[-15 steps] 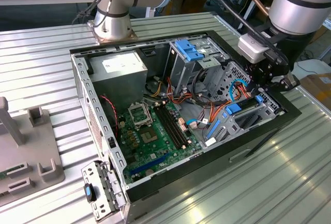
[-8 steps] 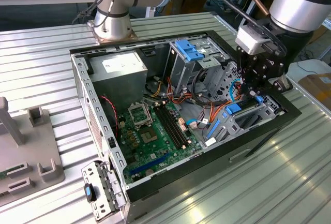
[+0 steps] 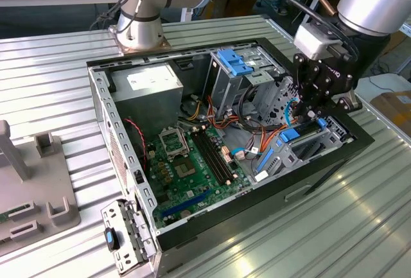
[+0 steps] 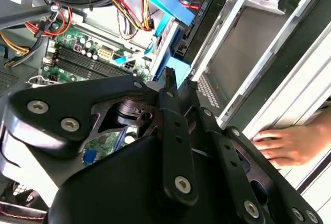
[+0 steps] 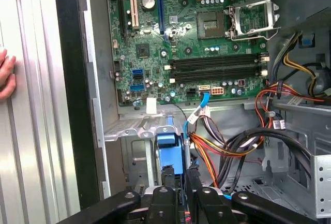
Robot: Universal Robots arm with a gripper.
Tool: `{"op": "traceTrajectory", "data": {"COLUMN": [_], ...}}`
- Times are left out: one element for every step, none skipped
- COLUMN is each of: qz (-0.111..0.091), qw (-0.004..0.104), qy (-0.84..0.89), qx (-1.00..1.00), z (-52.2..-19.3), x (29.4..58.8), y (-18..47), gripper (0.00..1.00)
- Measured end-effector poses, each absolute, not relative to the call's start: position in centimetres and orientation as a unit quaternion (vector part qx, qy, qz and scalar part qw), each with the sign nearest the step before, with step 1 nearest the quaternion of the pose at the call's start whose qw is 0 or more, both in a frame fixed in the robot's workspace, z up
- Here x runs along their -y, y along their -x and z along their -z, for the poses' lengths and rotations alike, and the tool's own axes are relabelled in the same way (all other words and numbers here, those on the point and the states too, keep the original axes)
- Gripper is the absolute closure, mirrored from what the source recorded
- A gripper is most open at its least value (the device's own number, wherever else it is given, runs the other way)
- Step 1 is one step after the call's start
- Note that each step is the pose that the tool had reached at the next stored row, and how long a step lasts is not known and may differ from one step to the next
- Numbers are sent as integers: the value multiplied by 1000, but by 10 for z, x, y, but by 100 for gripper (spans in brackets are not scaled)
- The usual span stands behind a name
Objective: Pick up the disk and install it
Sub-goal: 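Insert the first disk wire, then insert the second disk wire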
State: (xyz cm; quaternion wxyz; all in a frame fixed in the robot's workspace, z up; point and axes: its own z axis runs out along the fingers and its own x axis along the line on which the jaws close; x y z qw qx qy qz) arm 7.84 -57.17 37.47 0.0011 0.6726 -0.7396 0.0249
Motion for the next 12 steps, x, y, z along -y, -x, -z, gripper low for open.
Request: {"op": "traceTrajectory", "data": {"qz": [-24, -24, -24, -24, -24, -24, -24, -24, -24, -24, -24, -24], "qw": [1, 0, 0, 0, 0, 0, 0, 0, 0, 0, 0, 0], "qy": [-673, -673, -673, -673, -673, -673, -673, -673, -673, -673, -673, -673], "qx": [740, 740, 740, 740, 740, 740, 740, 740, 740, 740, 740, 740], "z": [-375, -375, -375, -375, -375, -375, -375, -375, -375, -375, -375, -375], "x": [571, 571, 570, 570, 569, 565, 561, 560, 559, 559, 559, 559], "y": [-83, -87, -90, -92, -94, -95, -95, -95, -95, -96, -96, -96], "gripper": [76, 76, 76, 76, 76, 76, 76, 76, 76, 76, 76, 76]}}
